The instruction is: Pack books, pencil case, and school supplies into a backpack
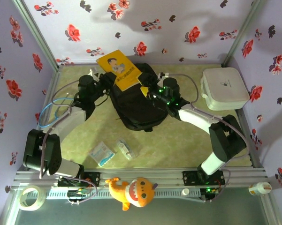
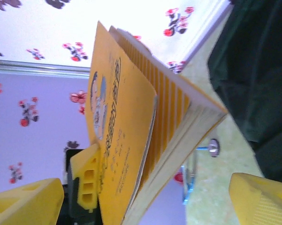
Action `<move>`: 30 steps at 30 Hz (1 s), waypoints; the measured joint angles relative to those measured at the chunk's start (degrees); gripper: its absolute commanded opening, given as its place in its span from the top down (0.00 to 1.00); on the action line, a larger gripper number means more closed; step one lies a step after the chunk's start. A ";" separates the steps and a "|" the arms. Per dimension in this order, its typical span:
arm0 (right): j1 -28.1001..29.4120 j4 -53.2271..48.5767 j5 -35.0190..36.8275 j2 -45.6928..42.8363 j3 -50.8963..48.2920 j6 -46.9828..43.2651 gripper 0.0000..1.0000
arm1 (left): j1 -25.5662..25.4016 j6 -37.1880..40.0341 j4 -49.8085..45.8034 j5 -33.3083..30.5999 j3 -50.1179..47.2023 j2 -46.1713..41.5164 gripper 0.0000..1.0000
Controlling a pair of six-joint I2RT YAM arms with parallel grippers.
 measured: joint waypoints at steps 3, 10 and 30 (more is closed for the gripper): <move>0.02 5.20 -0.90 2.56 0.00 4.15 0.09 | -0.52 -1.05 1.77 0.00 0.70 1.44 1.00; 0.33 10.73 -2.10 7.74 0.59 9.25 0.16 | -1.11 -2.82 3.61 0.00 1.01 3.34 1.00; -0.37 16.28 -2.71 9.29 1.73 9.86 0.91 | -1.97 -0.28 0.52 -0.02 1.73 3.96 0.56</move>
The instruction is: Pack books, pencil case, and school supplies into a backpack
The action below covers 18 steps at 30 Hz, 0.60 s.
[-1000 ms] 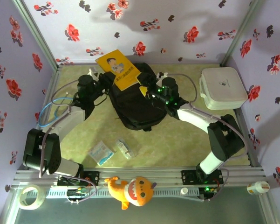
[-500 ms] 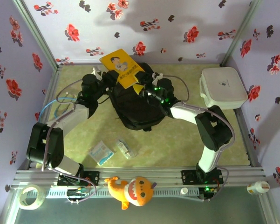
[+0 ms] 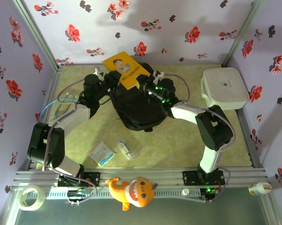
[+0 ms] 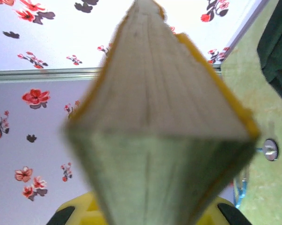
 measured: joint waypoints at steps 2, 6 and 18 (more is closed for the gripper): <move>-1.05 -3.10 0.13 -2.19 -2.10 -2.21 0.91 | -0.04 3.80 -4.46 -0.09 0.70 -0.37 0.49; -4.35 -10.27 1.16 -7.82 -7.23 -7.61 0.92 | -0.68 12.94 -14.53 -0.66 3.32 -0.98 0.35; -14.23 -41.03 10.40 -30.01 -12.96 -27.50 0.90 | -16.31 48.04 -43.71 -6.23 20.76 5.33 0.25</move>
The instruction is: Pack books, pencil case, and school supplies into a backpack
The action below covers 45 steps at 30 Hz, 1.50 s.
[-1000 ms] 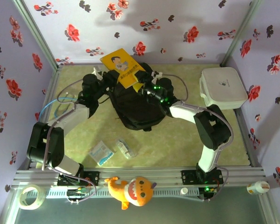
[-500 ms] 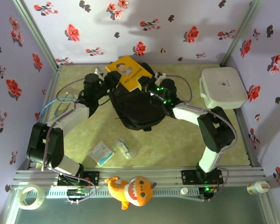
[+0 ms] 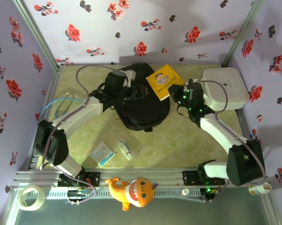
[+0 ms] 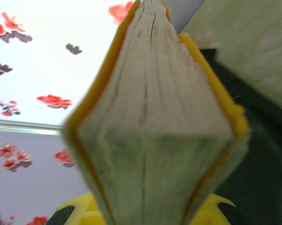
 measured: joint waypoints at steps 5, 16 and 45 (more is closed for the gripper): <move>-2.80 -8.92 5.51 -5.29 -0.98 -5.07 0.89 | -6.62 12.76 -11.06 -4.37 7.17 6.62 0.24; -5.95 -15.56 9.20 -6.16 -4.59 -6.82 0.87 | -18.97 29.00 -27.54 -13.99 19.41 18.12 0.00; -6.51 -15.69 9.90 -7.98 -5.22 -5.05 0.85 | -19.63 29.57 -43.58 -31.26 35.56 31.32 0.48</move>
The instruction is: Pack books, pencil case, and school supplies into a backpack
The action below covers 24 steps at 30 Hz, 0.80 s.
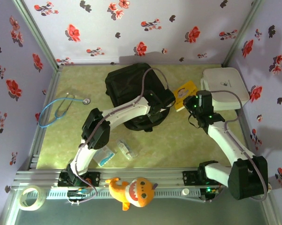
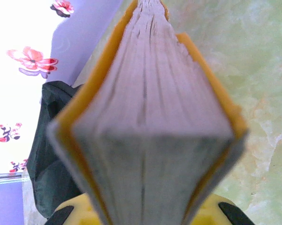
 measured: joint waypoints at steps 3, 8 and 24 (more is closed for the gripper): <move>-0.02 -0.46 0.85 -1.42 0.00 -0.04 0.85 | 0.00 0.00 -0.04 -0.17 0.00 0.13 0.47; -0.02 -1.44 1.51 -2.36 0.00 -0.26 0.85 | 0.00 -0.02 -0.20 -0.57 0.00 1.29 0.53; -0.52 -7.72 4.83 -7.21 0.33 -3.48 0.85 | 0.87 -0.70 6.34 -2.14 -5.73 -5.79 0.97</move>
